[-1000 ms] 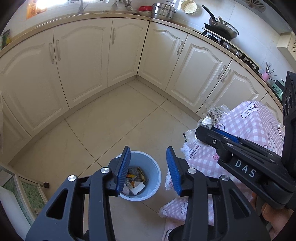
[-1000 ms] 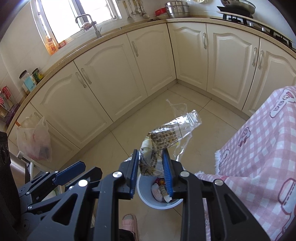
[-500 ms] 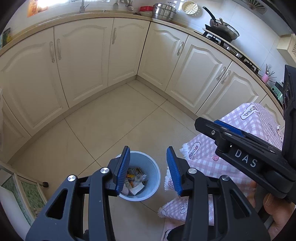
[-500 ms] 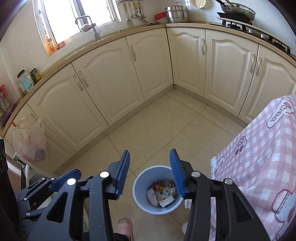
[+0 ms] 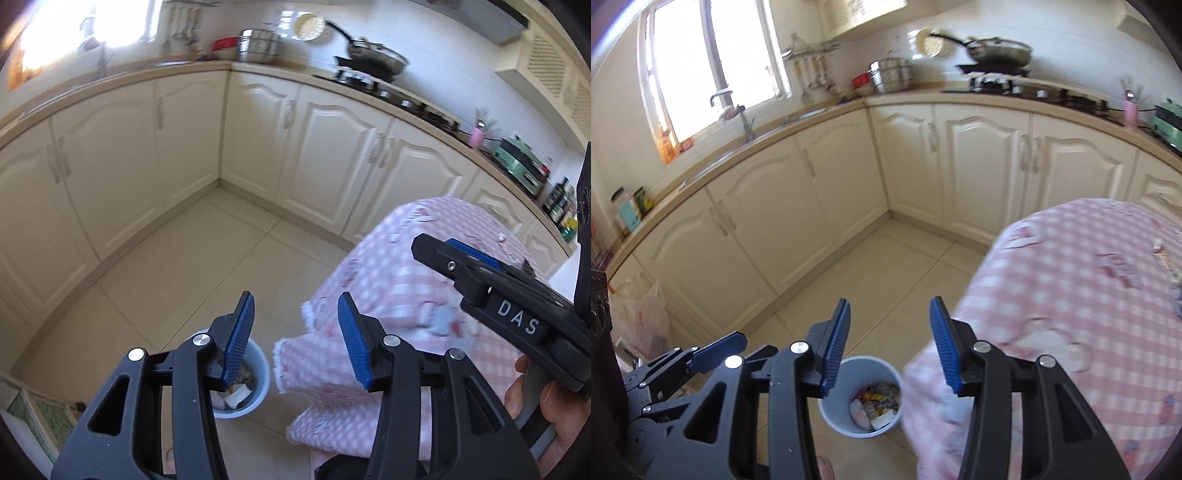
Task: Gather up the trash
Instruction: 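Move both tools back over the table toward the last two wrappers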
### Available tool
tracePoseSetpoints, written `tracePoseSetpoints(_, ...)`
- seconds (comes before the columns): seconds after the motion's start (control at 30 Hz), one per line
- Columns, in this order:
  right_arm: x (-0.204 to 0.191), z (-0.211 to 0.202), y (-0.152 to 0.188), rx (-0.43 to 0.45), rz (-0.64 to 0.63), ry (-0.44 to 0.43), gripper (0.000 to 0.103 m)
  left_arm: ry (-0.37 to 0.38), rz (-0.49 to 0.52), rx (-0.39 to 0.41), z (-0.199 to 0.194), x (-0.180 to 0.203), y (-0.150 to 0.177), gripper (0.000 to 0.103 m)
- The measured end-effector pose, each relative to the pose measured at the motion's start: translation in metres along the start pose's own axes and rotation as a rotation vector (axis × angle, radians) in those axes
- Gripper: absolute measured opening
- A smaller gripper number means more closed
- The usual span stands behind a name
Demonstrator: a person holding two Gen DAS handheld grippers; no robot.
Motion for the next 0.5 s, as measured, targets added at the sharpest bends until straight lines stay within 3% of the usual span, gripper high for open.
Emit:
tracePoseSetpoints(0.23, 0.141, -0.053, -0.001, 0.084, 0.136, 0.154, 0.048, 0.129, 0.141, -0.028, 0.03, 0.118, -0.007, 0.046)
tracePoseSetpoints(0.4, 0.239, -0.074, 0.015, 0.094, 0.245, 0.274, 0.048, 0.244, 0.21, -0.089, 0.063, 0.2, -0.001, 0.047)
tracePoseSetpoints(0.5, 0.292, -0.078, 0.028, 0.084, 0.32, 0.34, 0.048, 0.265, 0.237, -0.111, 0.078, 0.231, 0.004, 0.047)
Point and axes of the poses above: each gripper's, at about its wrist camera, not at the fingertips, and z roughly the way its jaws point, x to its right, y to its underside, the point moved 4 cm from there along z, roughly the way its jaws point, and after that the axes turned 11 degrees about y, right-handed, at the moved point
